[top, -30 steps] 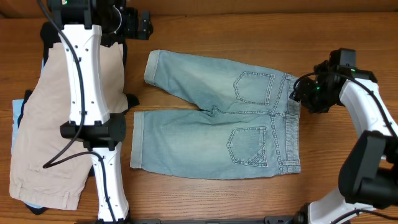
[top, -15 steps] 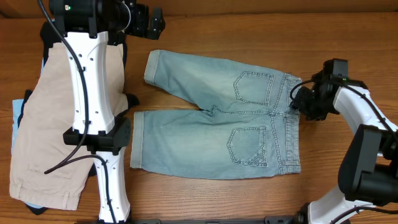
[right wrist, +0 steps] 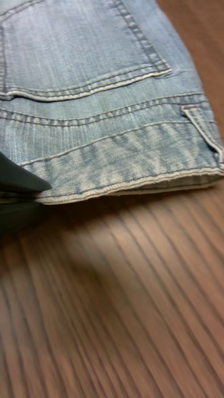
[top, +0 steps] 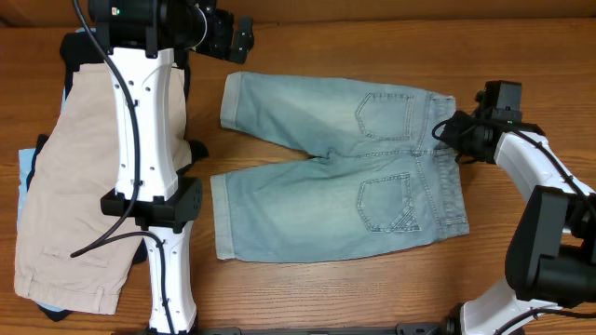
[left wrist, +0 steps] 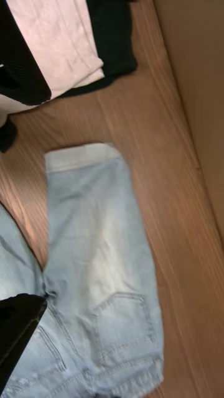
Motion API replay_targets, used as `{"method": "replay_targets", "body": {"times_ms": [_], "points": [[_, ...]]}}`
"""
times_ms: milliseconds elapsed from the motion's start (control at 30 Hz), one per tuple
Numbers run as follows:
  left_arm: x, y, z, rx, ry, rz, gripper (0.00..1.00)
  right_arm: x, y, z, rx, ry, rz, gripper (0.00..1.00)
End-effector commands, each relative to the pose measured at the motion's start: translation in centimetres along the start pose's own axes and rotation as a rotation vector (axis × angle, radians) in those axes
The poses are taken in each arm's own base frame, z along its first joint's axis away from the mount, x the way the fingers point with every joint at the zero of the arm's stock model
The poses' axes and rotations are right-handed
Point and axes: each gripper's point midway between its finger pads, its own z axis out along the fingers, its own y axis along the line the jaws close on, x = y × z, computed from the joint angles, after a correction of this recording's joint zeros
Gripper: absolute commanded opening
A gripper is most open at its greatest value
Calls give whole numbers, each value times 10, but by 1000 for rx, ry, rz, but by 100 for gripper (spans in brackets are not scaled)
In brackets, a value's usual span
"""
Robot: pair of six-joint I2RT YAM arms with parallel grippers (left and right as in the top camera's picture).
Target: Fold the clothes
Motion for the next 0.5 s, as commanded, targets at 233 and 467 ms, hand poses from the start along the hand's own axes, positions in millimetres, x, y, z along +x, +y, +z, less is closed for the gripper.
{"method": "replay_targets", "body": {"times_ms": [233,467], "points": [[-4,13,-34,-127,-54,-151,100,-62,30,-93,-28,-130,35,65],[-12,-9,-99,-114,-190,-233,100,-65,55,-232,-95,-189,32,100]]}}
